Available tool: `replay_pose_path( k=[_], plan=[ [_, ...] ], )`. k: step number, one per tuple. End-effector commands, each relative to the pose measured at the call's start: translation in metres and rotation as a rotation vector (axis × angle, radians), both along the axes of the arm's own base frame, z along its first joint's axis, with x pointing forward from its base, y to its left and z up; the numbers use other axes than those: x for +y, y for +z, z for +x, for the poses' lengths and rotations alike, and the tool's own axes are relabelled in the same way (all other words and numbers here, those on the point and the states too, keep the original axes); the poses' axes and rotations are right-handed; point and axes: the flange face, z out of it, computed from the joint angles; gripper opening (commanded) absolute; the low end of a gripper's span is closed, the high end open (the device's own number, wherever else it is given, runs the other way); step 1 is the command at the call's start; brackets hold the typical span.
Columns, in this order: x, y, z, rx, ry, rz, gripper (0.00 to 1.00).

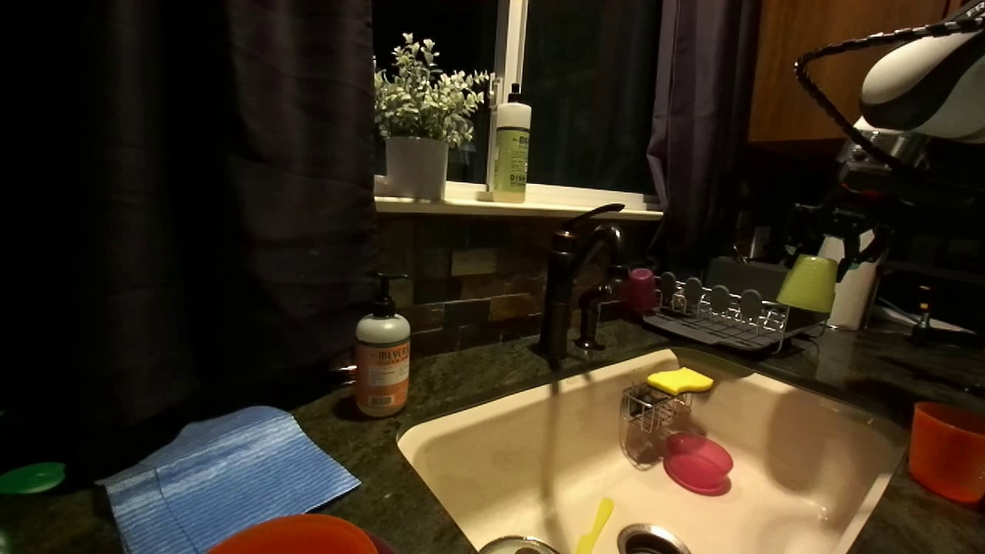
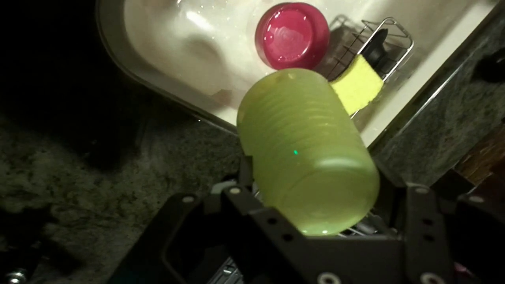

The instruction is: Pick the green cup from the drying rack and place it to the right of the sink right-side-up

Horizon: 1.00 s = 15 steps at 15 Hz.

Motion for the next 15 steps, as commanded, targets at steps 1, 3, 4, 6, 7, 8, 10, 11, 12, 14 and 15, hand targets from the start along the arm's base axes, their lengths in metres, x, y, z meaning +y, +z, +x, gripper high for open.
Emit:
replay_pose_path(
  k=[1,3,4,6,7,8,10,11,12,14,15],
  plan=[
    [-0.026,-0.018,-0.018,-0.03,-0.078,-0.024,0.45],
    [-0.04,-0.028,-0.021,-0.032,-0.135,-0.033,0.45],
    [-0.047,-0.035,-0.023,-0.027,-0.162,-0.034,0.45],
    [-0.059,-0.05,-0.025,0.004,-0.22,-0.026,0.45],
    [-0.065,-0.057,-0.027,0.021,-0.243,-0.024,0.45],
    [-0.071,-0.064,-0.027,0.037,-0.263,-0.022,0.45],
    [-0.081,-0.076,-0.029,0.062,-0.295,-0.022,0.45],
    [-0.087,-0.081,-0.029,0.074,-0.304,-0.022,0.45],
    [-0.092,-0.086,-0.03,0.08,-0.311,-0.027,0.45],
    [-0.101,-0.094,-0.029,0.088,-0.318,-0.041,0.45],
    [-0.106,-0.097,-0.029,0.087,-0.321,-0.045,0.45]
  ],
)
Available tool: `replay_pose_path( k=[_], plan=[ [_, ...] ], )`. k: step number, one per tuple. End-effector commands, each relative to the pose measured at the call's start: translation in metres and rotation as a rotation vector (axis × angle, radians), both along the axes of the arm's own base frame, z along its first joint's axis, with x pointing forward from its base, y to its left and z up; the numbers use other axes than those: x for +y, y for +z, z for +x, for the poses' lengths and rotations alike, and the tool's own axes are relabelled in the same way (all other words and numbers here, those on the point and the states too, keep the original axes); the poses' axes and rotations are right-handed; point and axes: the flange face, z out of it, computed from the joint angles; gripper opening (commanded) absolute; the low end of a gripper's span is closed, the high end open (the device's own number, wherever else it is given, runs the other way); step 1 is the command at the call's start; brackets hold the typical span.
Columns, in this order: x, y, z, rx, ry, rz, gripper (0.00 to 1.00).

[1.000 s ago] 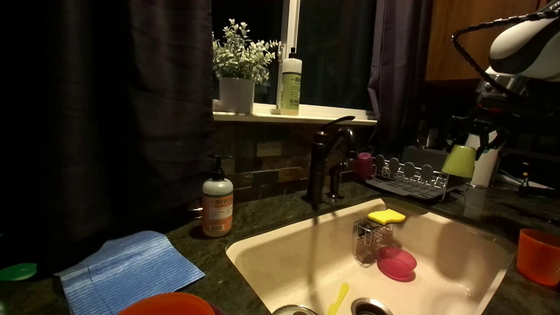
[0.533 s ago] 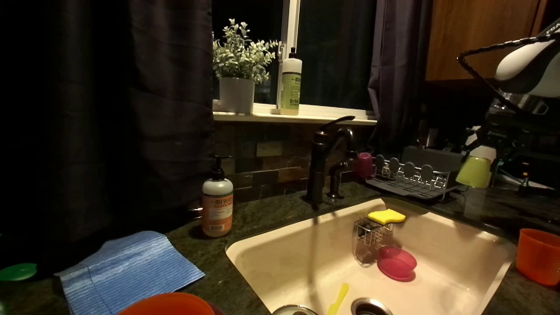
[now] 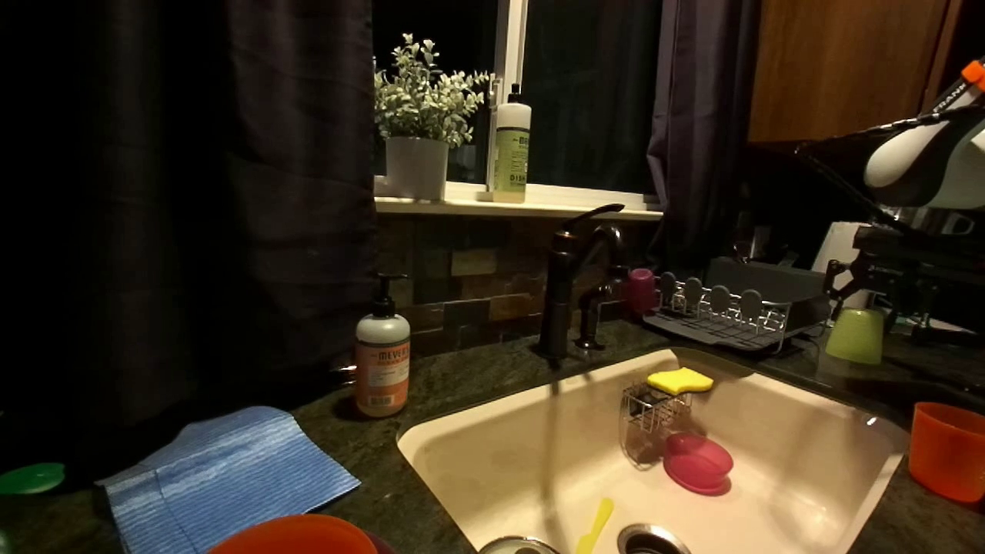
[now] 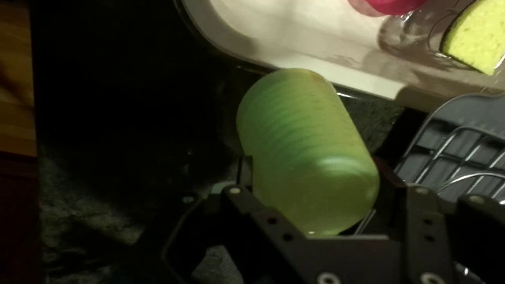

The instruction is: Pick the green cup from the drying rack and place it to the right of the sink right-side-up

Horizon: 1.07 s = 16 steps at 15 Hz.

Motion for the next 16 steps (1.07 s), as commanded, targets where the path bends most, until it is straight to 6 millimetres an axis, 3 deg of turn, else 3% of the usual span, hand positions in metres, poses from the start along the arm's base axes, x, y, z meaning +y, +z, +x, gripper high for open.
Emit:
replay_pose_path(
  k=[1,11,16],
  plan=[
    [-0.02,-0.014,0.004,0.009,-0.031,-0.028,0.45],
    [-0.046,-0.049,0.01,0.026,-0.058,-0.024,0.45],
    [-0.043,-0.045,0.022,0.022,-0.04,-0.037,0.45]
  ],
)
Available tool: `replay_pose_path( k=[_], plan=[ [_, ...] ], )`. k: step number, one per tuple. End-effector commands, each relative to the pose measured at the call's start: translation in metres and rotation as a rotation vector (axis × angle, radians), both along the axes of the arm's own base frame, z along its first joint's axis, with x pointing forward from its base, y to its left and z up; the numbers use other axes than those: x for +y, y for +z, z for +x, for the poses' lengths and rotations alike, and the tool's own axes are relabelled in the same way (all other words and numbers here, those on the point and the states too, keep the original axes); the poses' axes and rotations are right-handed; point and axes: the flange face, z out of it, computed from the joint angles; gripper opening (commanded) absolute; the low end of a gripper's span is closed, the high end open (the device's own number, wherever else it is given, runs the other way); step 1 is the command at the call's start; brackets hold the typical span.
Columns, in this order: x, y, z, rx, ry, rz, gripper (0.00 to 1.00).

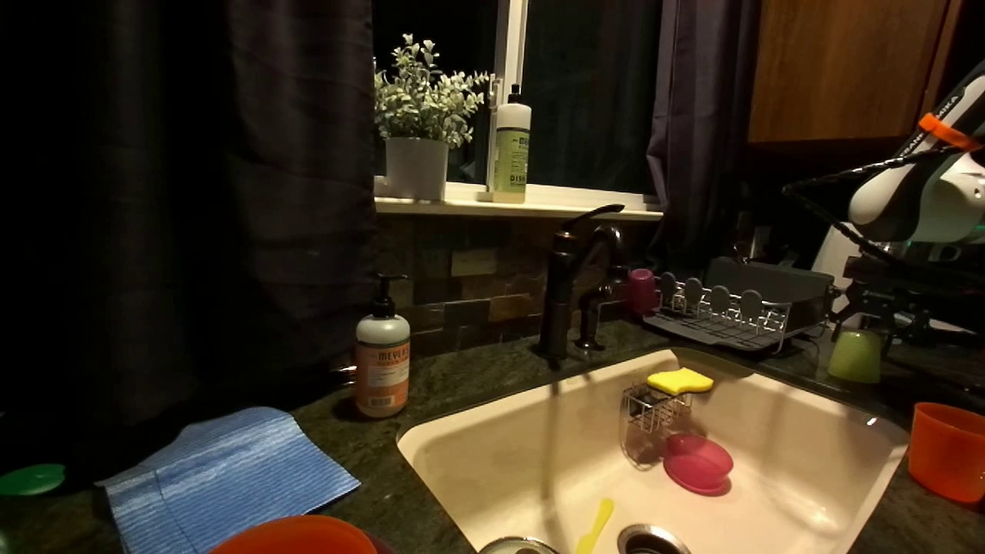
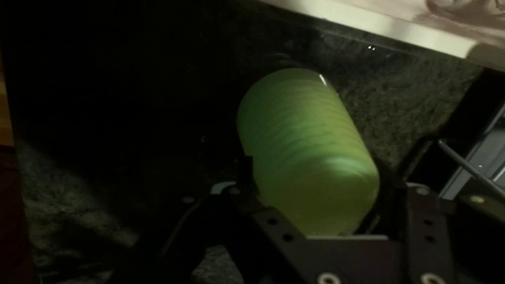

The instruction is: Pick the green cup from the drying rack and place it to the right of the sink right-side-up

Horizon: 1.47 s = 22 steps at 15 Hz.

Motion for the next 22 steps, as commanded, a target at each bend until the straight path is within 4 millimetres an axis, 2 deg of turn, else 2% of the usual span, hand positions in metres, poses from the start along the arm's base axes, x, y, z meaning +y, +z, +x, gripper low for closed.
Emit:
replay_pose_path(
  k=[1,2,3,4,10,16,22],
  plan=[
    [0.001,-0.001,0.01,-0.013,0.002,-0.016,0.45],
    [0.002,-0.002,0.012,-0.015,0.004,-0.013,0.93],
    [0.003,-0.003,0.014,-0.016,0.008,-0.013,0.94],
    [0.004,-0.003,0.015,-0.016,0.01,-0.007,0.99],
    [-0.002,0.002,0.016,-0.022,0.037,-0.005,1.0],
    [-0.005,0.008,0.024,-0.046,0.124,0.082,1.0],
    [-0.013,0.005,0.033,0.03,0.186,0.152,1.0]
  ],
)
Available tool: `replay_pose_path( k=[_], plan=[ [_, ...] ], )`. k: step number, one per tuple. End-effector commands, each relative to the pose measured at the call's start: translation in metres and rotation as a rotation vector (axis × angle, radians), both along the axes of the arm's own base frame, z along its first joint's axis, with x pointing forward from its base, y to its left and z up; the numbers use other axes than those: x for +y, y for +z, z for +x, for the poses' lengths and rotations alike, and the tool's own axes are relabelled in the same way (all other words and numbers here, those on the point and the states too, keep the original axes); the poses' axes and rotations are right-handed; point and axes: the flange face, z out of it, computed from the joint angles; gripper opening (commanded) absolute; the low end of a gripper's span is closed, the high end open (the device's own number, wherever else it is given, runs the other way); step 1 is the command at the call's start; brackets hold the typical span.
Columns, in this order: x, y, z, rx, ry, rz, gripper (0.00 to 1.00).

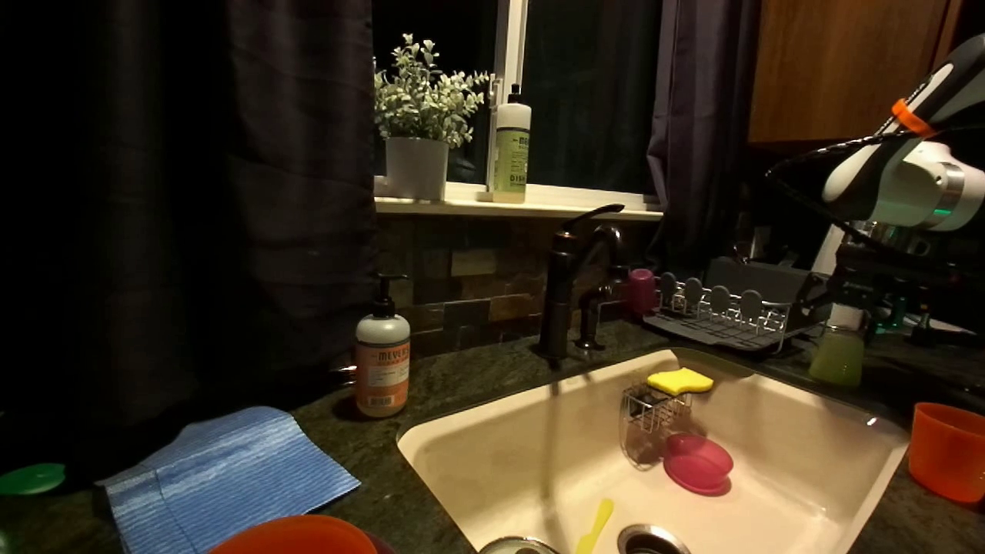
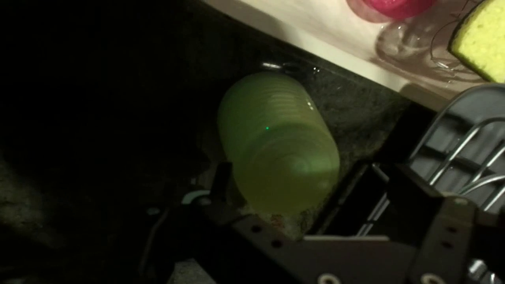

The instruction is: Pick the green cup from the drying rack and place it to the right of the sink right-side-up

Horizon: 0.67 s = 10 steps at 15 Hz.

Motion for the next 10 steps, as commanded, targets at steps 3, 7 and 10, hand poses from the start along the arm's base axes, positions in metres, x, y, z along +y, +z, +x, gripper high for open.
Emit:
replay_pose_path(
  k=[3,7,10],
  plan=[
    [-0.012,-0.002,0.007,0.081,0.033,0.054,1.0],
    [-0.023,-0.003,0.008,0.108,0.034,0.06,1.0],
    [-0.028,-0.007,0.007,0.135,0.049,0.074,1.0]
  ],
)
